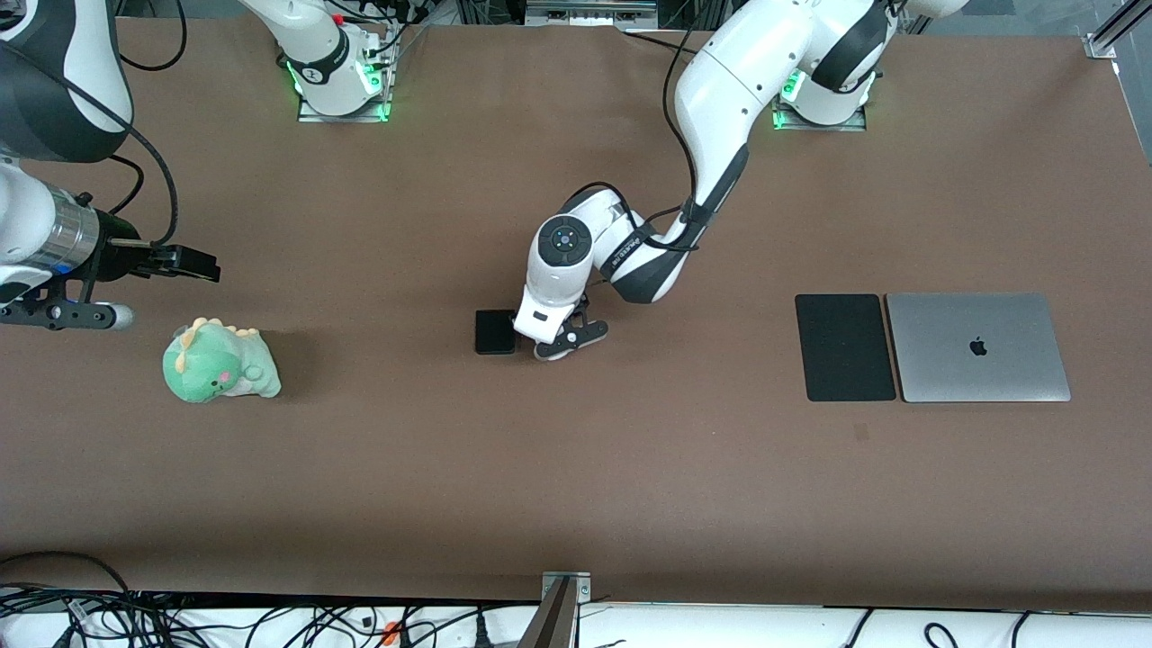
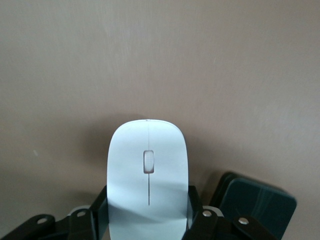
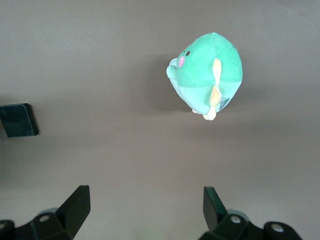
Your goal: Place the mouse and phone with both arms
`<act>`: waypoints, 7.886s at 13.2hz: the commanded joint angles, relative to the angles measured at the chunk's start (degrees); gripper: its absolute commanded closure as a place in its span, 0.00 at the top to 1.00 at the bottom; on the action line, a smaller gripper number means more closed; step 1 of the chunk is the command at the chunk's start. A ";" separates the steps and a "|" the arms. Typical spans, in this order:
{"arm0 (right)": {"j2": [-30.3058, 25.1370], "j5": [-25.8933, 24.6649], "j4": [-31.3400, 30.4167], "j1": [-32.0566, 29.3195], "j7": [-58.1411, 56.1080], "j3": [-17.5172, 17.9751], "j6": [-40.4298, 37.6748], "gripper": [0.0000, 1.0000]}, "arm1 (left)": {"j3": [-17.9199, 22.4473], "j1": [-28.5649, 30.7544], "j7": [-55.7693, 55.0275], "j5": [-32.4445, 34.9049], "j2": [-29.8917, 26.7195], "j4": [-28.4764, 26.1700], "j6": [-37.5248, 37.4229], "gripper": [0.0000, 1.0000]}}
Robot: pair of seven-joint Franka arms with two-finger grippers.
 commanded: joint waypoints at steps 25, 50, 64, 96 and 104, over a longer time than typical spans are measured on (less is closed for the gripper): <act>26.19 -0.13 -11.26 31.39 26.40 0.13 55.26 1.00 | -0.70 45.54 65.47 3.71 -24.28 -40.67 -6.20 0.70; 21.18 -1.10 -14.00 17.71 2.61 -2.95 46.84 0.08 | 7.39 33.85 67.82 2.04 -54.60 -21.78 -42.06 1.00; 21.97 12.09 -21.91 9.33 -15.69 -2.95 58.18 1.00 | 7.82 34.47 66.50 1.69 -53.99 -20.72 -41.53 1.00; -11.52 0.58 -0.56 2.38 -6.38 -6.02 -3.25 1.00 | 7.38 34.29 66.42 2.22 -52.67 -19.40 -41.53 1.00; -5.45 -0.74 8.85 2.82 -6.47 -6.02 -4.05 1.00 | 7.30 34.29 66.42 1.86 -52.40 -19.31 -41.53 1.00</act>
